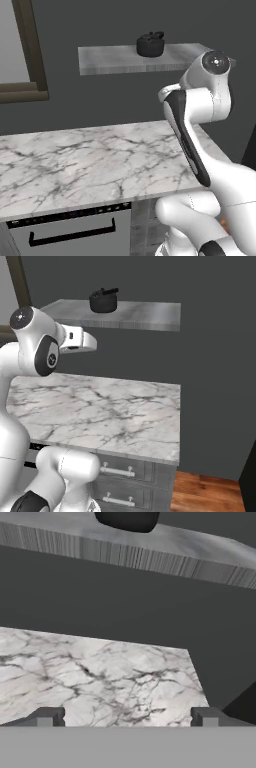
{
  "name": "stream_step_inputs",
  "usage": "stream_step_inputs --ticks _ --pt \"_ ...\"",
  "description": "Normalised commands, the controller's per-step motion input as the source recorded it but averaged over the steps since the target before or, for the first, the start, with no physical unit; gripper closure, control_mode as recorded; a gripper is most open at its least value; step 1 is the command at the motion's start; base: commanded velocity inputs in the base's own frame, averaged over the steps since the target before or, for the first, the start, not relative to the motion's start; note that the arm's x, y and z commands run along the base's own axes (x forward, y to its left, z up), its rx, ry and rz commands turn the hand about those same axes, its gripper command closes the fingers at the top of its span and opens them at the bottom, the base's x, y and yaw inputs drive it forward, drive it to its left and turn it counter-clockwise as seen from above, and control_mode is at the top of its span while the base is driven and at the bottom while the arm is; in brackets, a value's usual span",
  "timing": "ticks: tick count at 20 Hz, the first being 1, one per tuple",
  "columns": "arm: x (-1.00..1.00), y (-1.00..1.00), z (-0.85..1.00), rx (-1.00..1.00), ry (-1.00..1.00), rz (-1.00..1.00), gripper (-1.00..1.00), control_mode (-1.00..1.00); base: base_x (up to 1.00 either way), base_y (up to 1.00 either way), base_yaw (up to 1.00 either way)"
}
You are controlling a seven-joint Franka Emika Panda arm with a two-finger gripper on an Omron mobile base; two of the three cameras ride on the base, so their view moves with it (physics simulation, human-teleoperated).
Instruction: Open the cabinet, pick the kettle from the cabinet, and place it in the sink.
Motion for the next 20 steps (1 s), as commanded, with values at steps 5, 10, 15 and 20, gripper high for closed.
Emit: stream_step_inputs --ticks 5,10,15,20 --pt "-0.02 0.02 0.24 0.01 0.00 0.00 -1.00 -1.00 0.00 0.00 0.00" --pt "0.00 0.00 0.19 0.03 -0.04 0.00 -1.00 -1.00 0.00 0.00 0.00" --pt "0.00 0.00 0.14 0.03 -0.16 0.00 -1.00 -1.00 0.00 0.00 0.00" --pt "0.00 0.00 0.13 0.05 -0.19 0.00 -1.00 -1.00 0.00 0.00 0.00"
